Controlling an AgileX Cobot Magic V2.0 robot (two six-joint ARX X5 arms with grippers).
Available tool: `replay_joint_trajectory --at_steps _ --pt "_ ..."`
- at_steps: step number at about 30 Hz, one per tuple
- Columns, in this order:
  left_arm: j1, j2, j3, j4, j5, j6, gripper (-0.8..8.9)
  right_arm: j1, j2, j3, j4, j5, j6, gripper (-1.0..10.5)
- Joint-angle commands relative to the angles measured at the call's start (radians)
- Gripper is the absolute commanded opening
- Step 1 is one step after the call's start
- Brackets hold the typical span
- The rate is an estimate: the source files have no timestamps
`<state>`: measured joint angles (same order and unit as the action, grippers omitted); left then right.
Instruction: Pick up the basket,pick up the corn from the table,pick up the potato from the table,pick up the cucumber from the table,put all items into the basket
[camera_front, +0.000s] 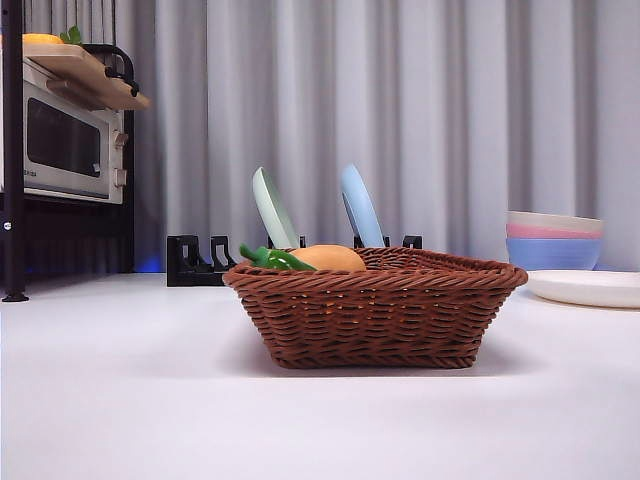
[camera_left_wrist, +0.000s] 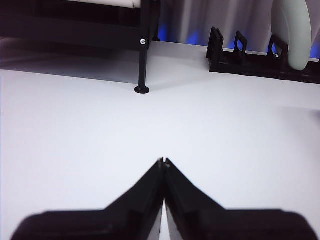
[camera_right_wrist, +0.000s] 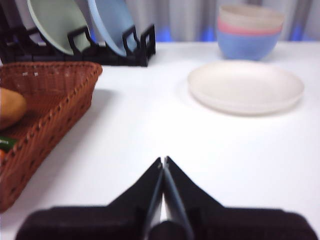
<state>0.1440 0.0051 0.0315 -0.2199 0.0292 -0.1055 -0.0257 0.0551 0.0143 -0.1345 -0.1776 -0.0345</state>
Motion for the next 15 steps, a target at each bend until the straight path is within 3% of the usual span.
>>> replay_joint_trajectory --at_steps 1,6,15 --pt "0.003 -0.002 -0.013 0.0 -0.001 -0.003 0.0 0.0 -0.037 -0.008 -0.037 0.004 0.022 0.0" --pt "0.003 -0.002 -0.013 0.0 -0.001 -0.003 0.0 0.001 -0.051 -0.008 -0.034 -0.004 0.085 0.0" --pt "0.003 -0.002 -0.013 0.001 -0.001 -0.003 0.0 0.001 -0.022 -0.008 -0.034 0.001 0.089 0.0"
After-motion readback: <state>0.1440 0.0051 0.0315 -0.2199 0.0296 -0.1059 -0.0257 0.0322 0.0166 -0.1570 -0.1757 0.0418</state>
